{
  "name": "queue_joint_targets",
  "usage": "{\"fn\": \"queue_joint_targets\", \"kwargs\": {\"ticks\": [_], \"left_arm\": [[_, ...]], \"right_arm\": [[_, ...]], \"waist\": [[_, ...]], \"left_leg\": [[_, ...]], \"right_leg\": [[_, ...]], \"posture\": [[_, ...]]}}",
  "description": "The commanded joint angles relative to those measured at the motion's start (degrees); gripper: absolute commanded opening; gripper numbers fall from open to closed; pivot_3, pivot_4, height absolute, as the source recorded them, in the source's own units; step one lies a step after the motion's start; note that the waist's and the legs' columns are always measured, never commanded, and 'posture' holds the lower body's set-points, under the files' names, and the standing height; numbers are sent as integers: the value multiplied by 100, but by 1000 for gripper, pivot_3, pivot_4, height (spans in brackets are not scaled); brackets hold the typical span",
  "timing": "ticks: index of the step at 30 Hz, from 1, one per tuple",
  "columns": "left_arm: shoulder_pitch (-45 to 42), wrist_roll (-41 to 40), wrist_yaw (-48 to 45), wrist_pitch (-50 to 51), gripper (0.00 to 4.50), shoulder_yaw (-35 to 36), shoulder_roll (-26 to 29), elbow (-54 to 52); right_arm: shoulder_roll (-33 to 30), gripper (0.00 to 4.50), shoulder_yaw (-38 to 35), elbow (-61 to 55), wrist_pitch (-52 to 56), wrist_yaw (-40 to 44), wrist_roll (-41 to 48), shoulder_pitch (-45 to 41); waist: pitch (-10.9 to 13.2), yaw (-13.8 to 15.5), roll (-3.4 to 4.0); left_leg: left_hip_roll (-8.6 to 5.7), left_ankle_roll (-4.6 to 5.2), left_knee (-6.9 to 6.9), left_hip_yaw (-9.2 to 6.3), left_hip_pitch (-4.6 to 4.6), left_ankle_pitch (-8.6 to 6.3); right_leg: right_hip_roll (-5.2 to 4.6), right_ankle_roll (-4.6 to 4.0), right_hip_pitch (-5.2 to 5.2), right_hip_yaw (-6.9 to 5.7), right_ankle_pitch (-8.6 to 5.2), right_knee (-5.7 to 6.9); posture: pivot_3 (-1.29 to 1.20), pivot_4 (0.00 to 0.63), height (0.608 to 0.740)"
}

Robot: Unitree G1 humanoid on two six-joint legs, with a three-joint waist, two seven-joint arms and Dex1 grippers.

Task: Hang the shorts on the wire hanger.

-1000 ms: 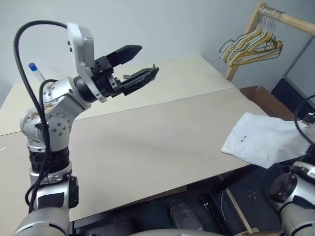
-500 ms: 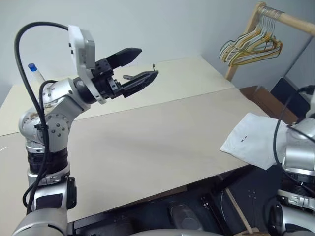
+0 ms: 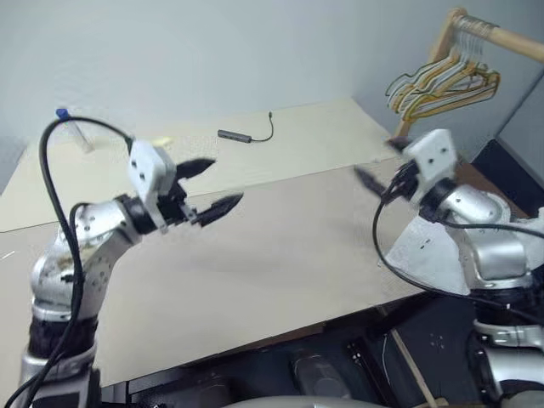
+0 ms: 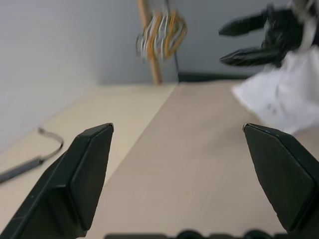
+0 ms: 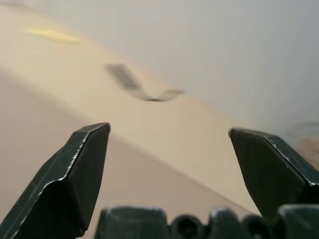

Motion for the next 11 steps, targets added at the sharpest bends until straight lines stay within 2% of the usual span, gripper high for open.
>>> {"fn": "queue_joint_targets", "kwargs": {"ticks": [1, 5, 10, 11], "left_arm": [[383, 359, -43, -380, 4500, 72, 165, -285], [1036, 266, -80, -384, 4500, 308, 192, -707], [1289, 355, 116, -379, 4500, 427, 141, -877], [1320, 360, 116, -377, 4500, 418, 139, -885]], "right_arm": [[-71, 4450, 295, 49, 136, 1271, 444, -512], [50, 4450, 741, 498, -56, 1982, 242, -883], [142, 4450, 806, 699, -209, 2124, 40, -933], [143, 4450, 800, 674, -202, 2130, 26, -898]], "waist": [[1, 133, -2], [6, 510, -12], [6, 968, -13], [6, 968, -13]], "left_leg": [[1, 0, 0, 0, -1, 0], [4, -1, 0, -1, -4, -1], [5, -2, 0, 6, -64, 1], [6, -2, 1, 8, -74, 1]], "right_leg": [[0, -1, -5, -1, 0, 0], [-2, -9, -14, -14, -5, 1], [-5, -17, -80, -23, -7, 17], [-3, -19, -90, -24, -5, 18]], "posture": [[16, 4, 740], [63, 7, 740], [83, 12, 740], [83, 12, 740]]}}
